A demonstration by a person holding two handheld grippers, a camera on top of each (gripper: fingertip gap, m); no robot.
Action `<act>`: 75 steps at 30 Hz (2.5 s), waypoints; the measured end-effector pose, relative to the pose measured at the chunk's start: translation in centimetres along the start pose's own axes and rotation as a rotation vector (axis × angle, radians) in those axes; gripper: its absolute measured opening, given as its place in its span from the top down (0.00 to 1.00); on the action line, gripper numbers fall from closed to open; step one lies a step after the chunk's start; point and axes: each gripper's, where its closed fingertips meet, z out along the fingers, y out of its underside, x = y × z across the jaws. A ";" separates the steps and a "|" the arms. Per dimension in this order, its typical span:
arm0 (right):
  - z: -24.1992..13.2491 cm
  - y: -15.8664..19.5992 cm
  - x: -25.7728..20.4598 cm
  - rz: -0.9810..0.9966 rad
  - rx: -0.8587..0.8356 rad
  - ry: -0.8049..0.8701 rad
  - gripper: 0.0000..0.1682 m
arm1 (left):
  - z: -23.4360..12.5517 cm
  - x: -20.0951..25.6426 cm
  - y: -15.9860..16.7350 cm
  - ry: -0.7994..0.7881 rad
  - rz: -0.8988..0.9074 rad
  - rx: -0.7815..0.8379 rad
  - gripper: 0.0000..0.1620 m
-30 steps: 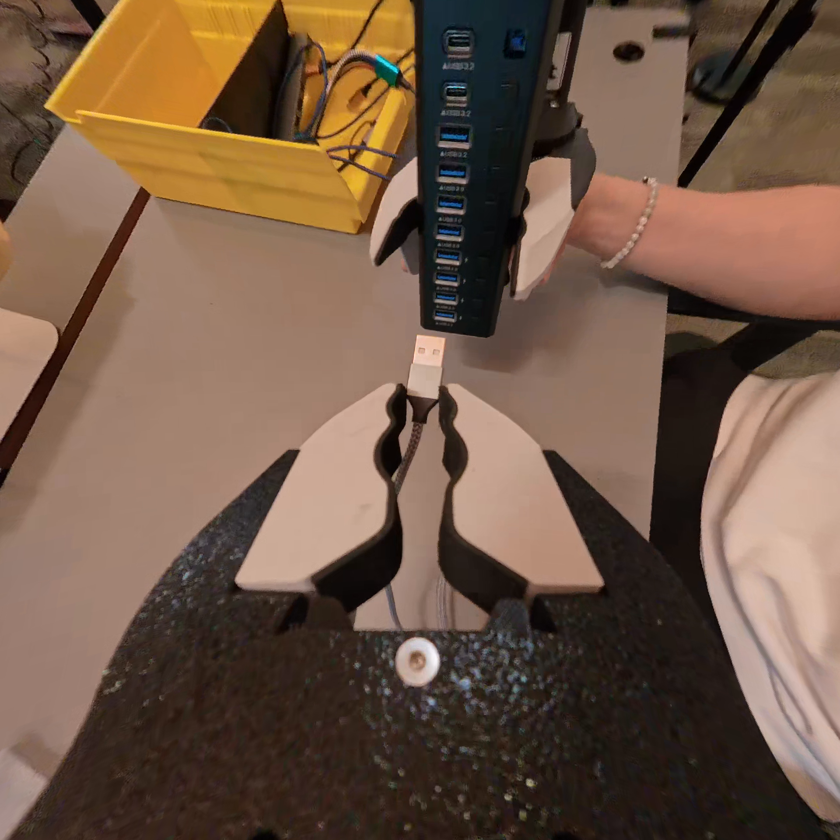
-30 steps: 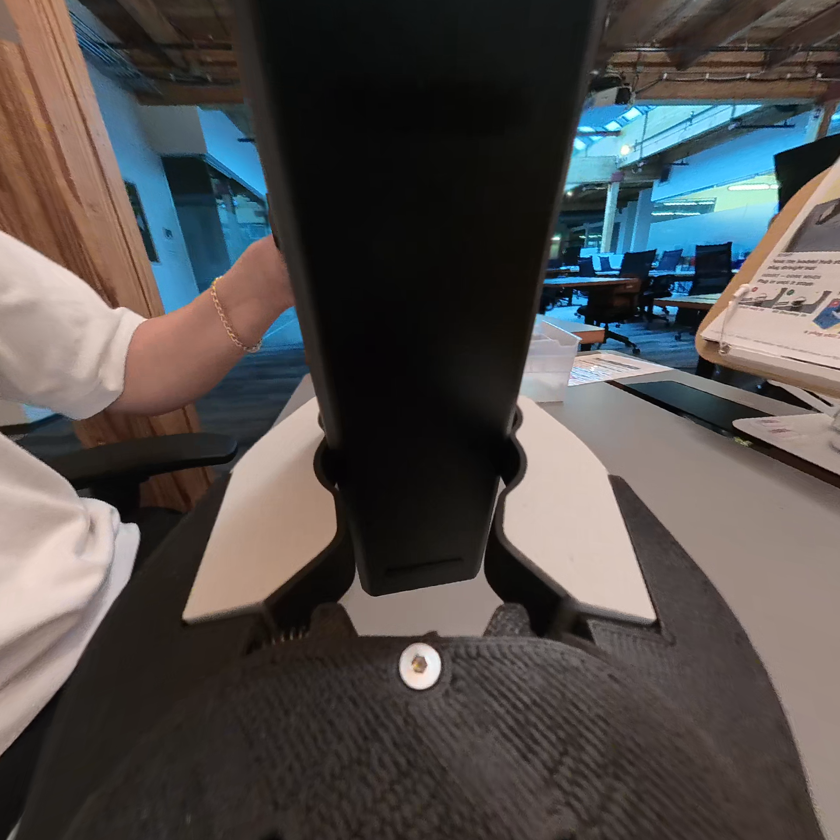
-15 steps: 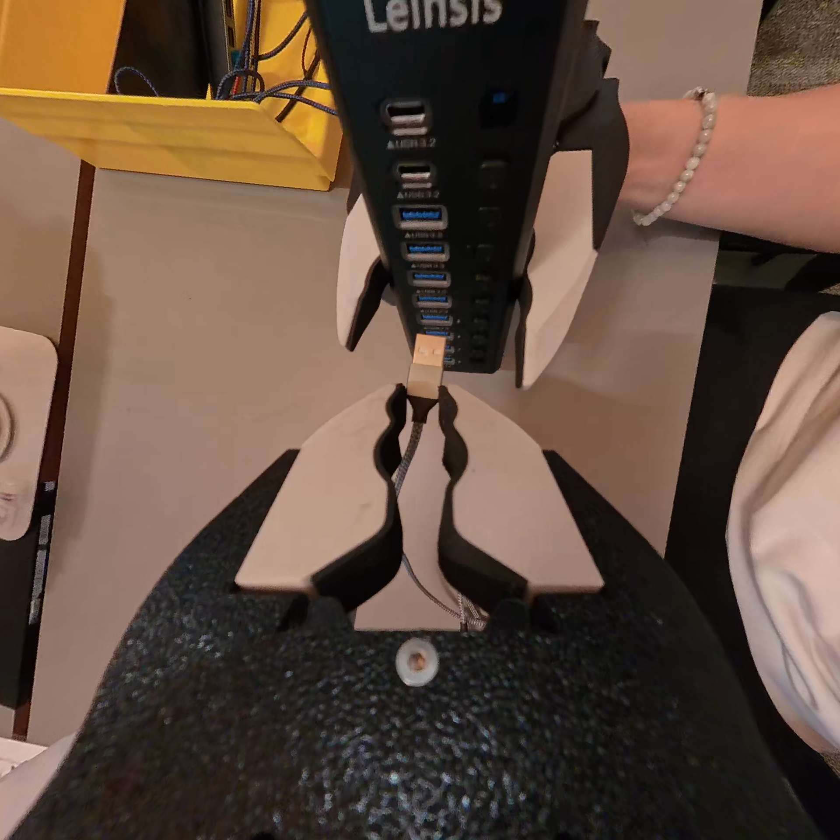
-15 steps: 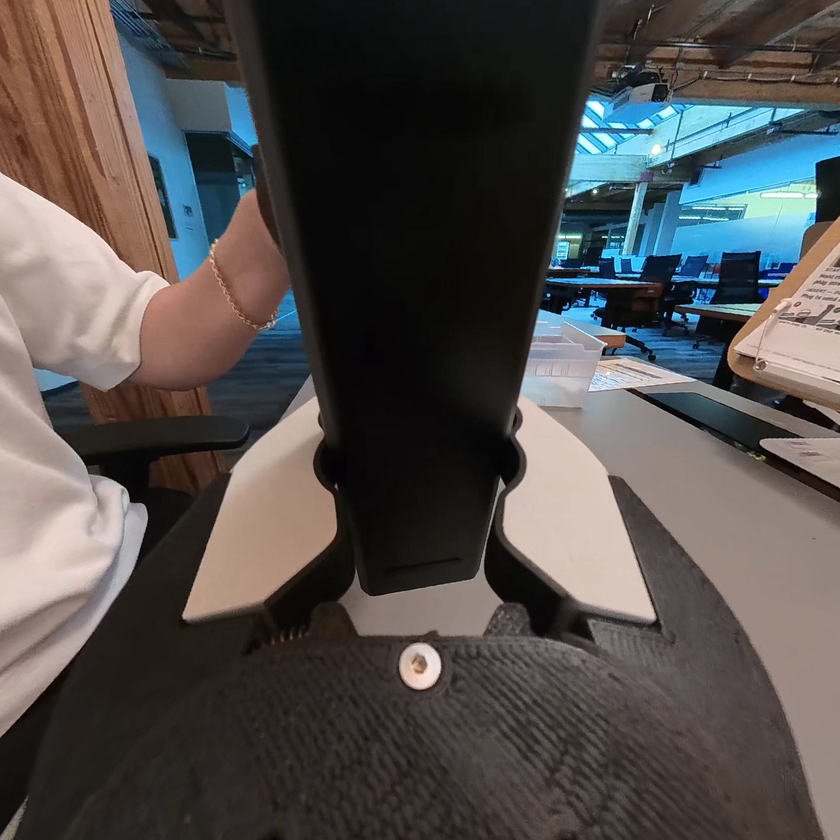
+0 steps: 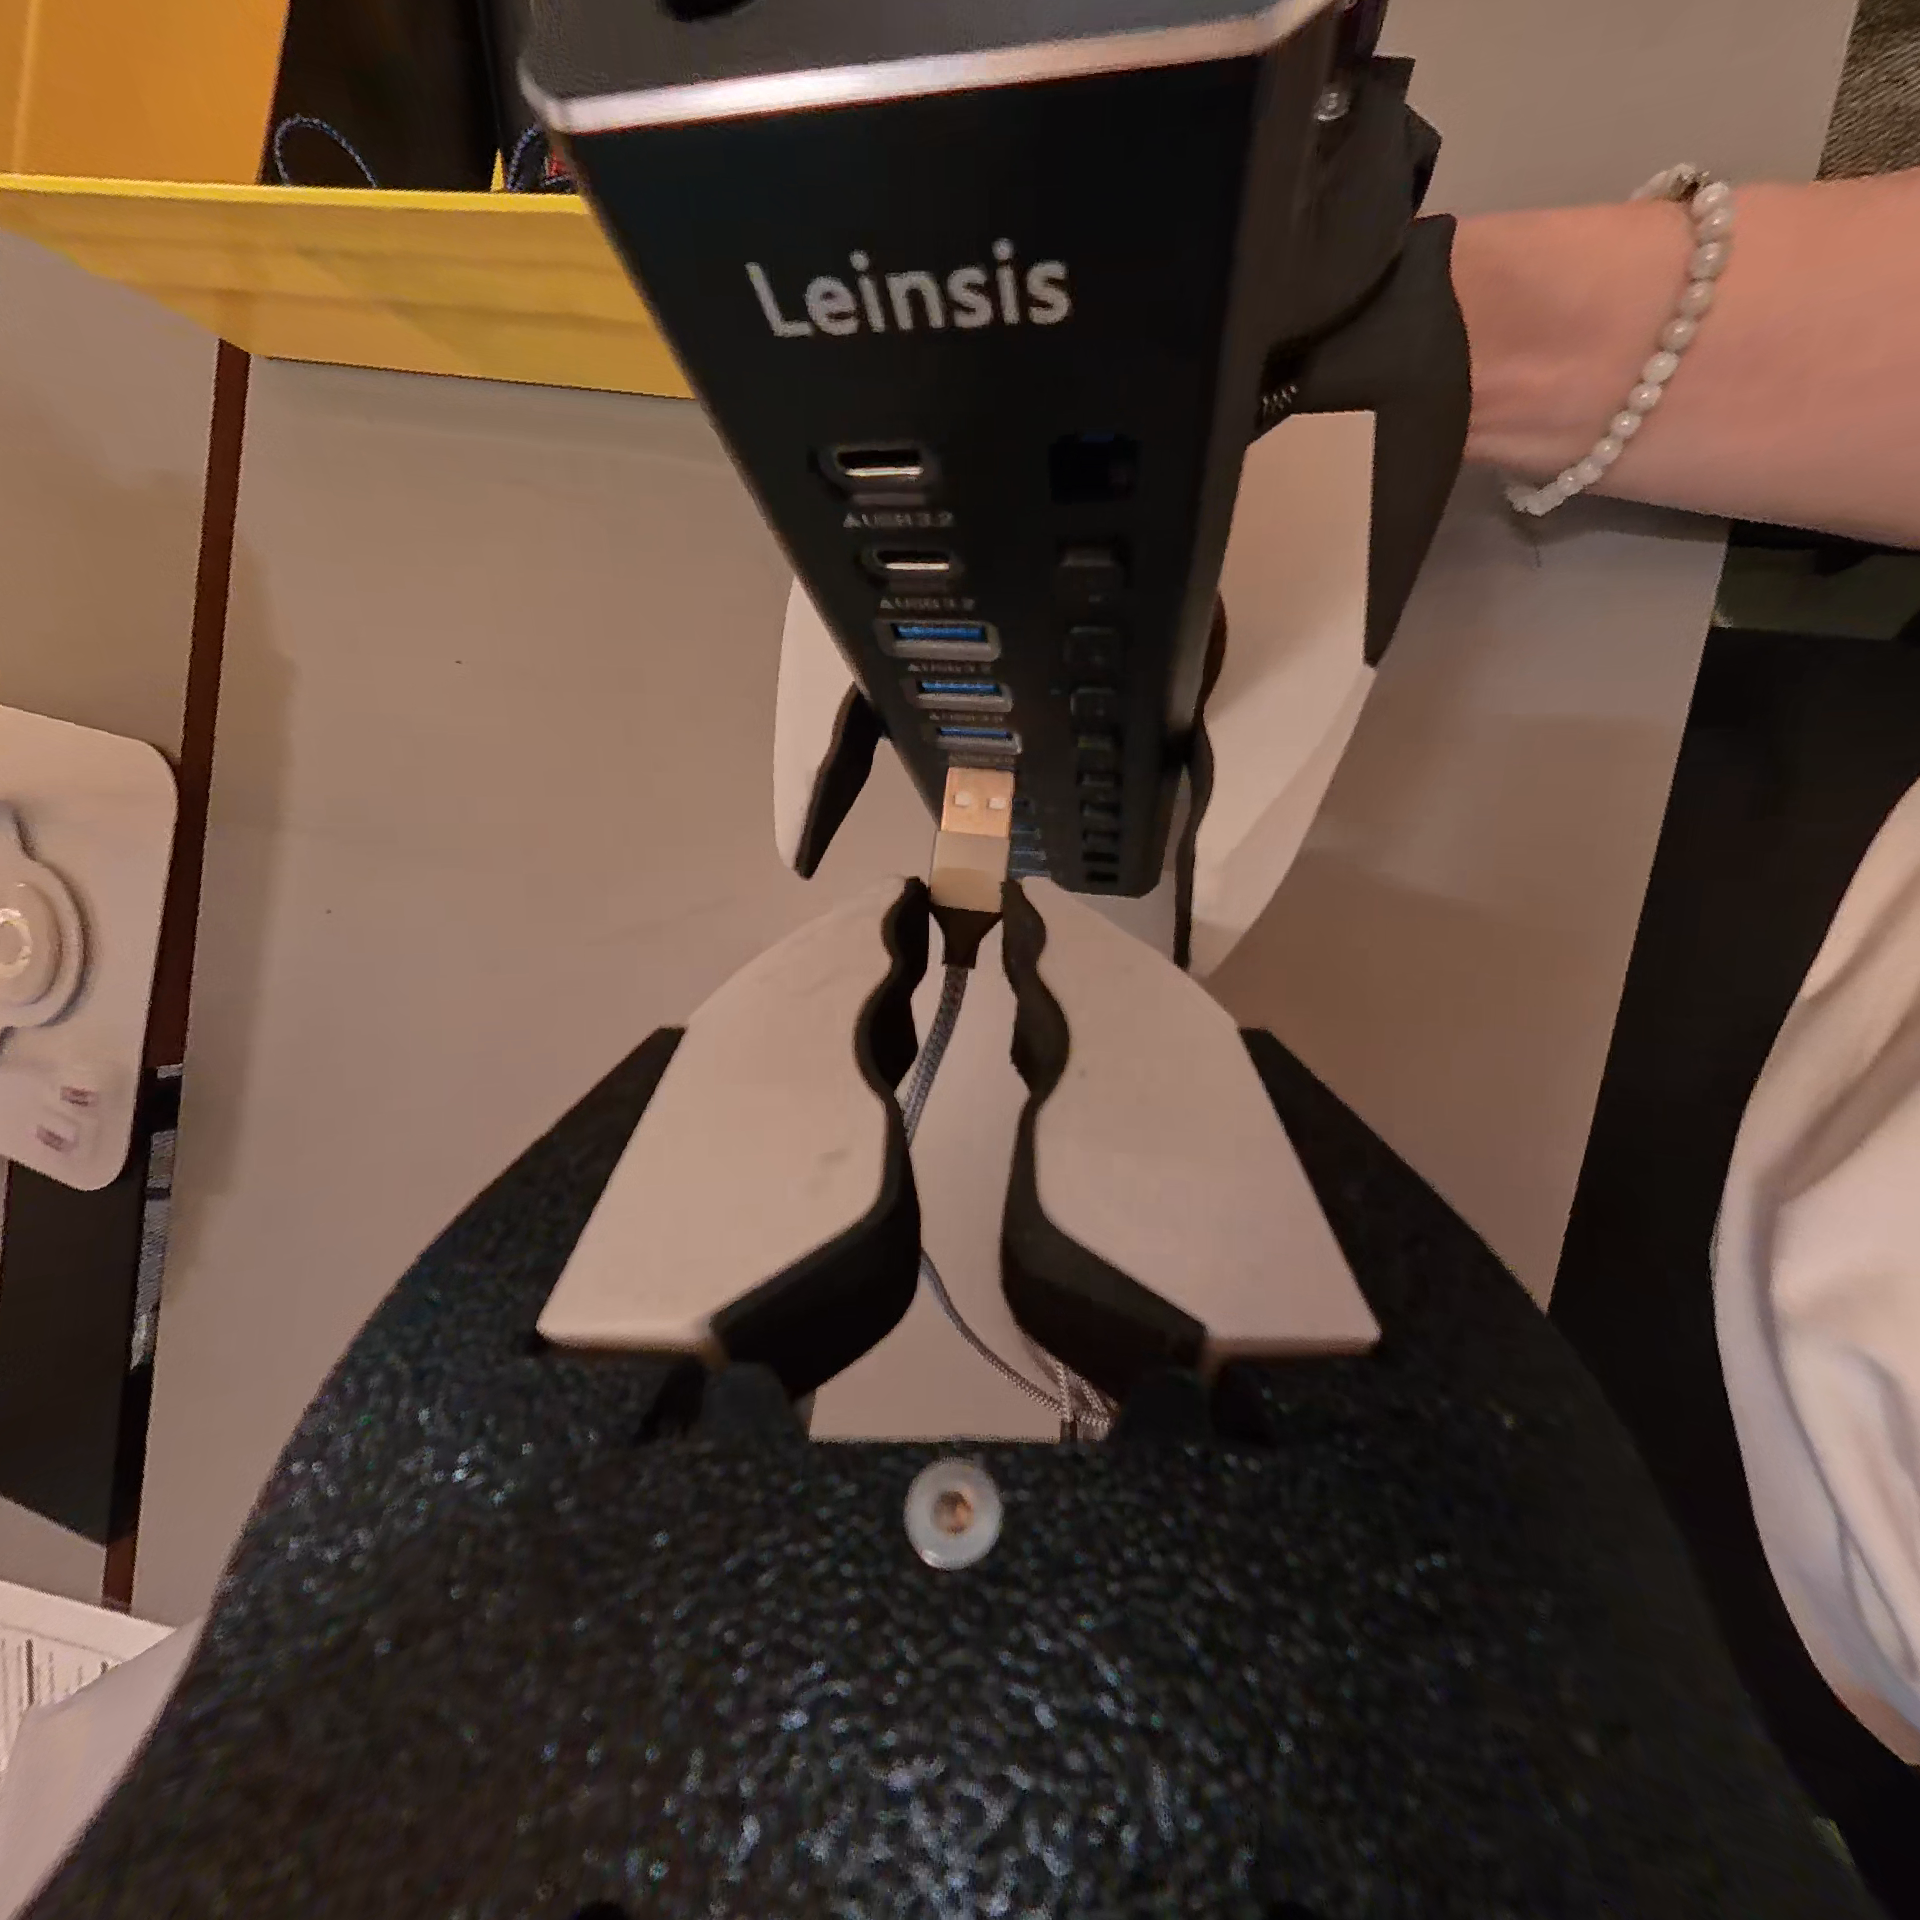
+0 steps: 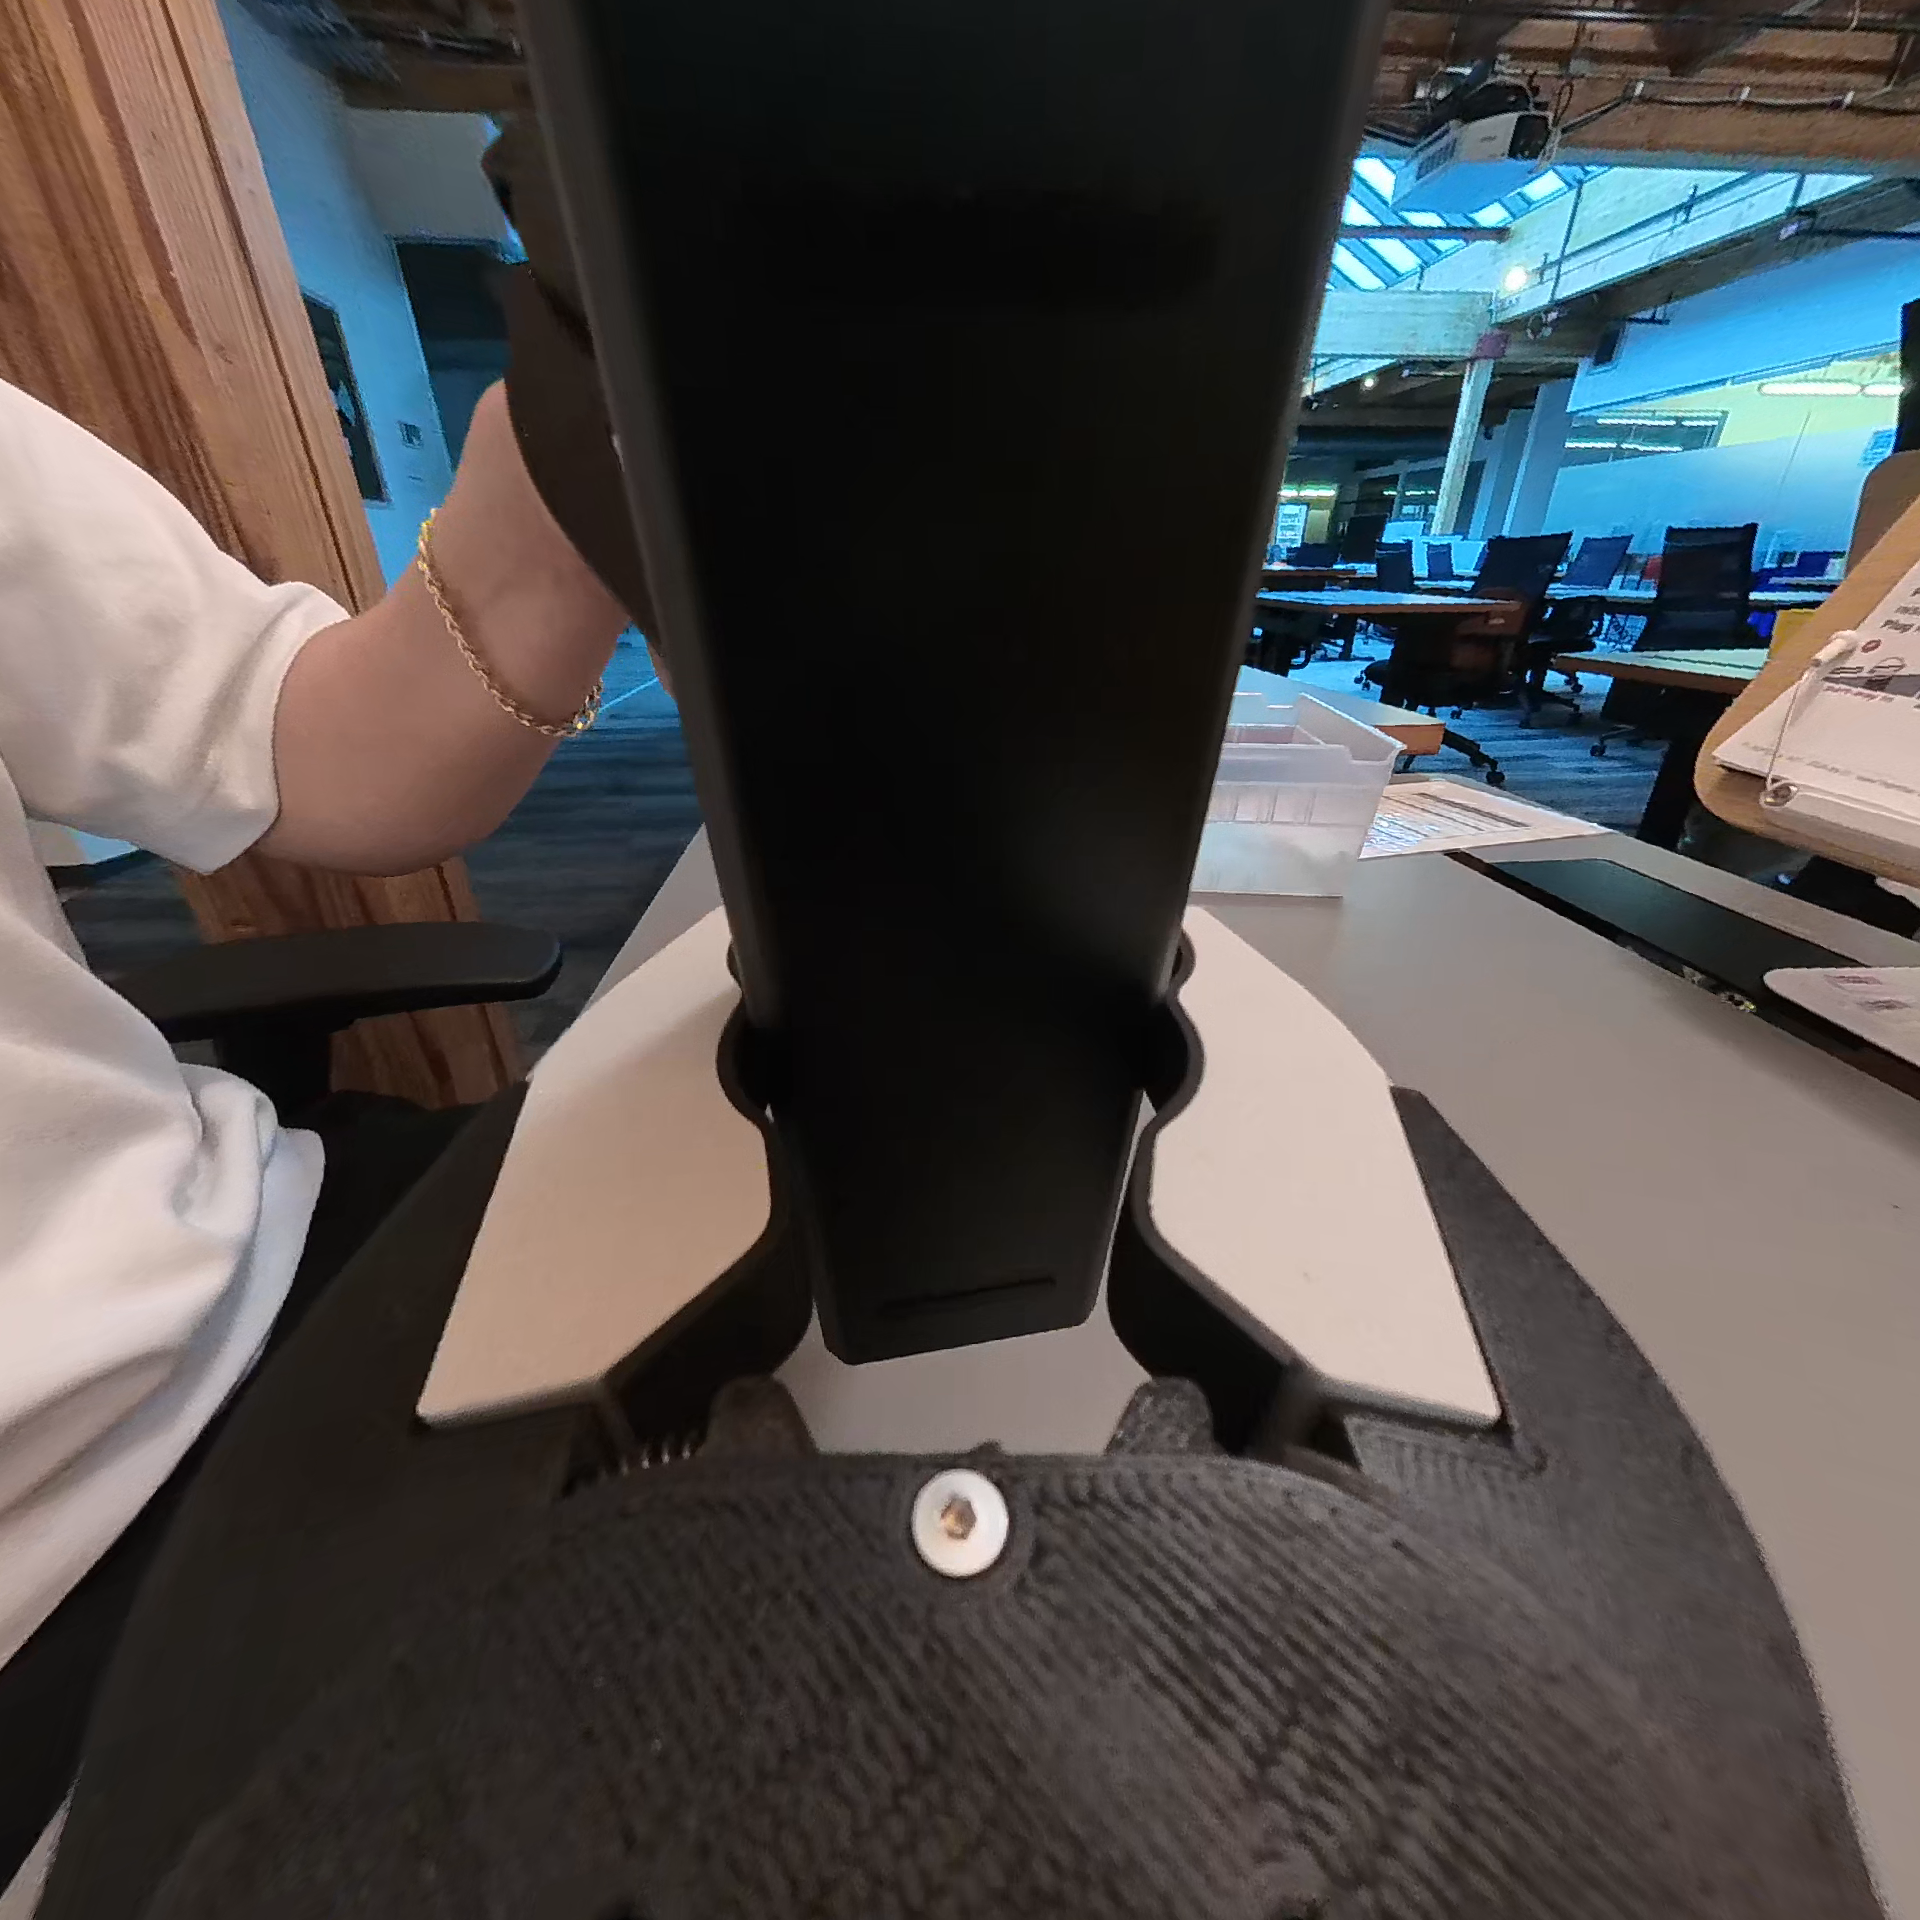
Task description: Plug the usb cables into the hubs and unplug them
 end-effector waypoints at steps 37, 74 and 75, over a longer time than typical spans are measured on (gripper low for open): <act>-0.6 -2.2 -0.2 0.070 0.153 -0.033 0.57 | -1.3 0.2 -2.8 0.103 -0.050 0.604 0.92; -2.2 0.1 2.9 0.027 0.004 0.152 0.57 | -13.7 -13.5 16.2 -0.568 -0.476 0.326 0.82; -2.2 0.1 2.8 0.025 -0.001 0.149 0.57 | -14.9 -14.8 19.9 -0.607 -0.546 0.233 0.82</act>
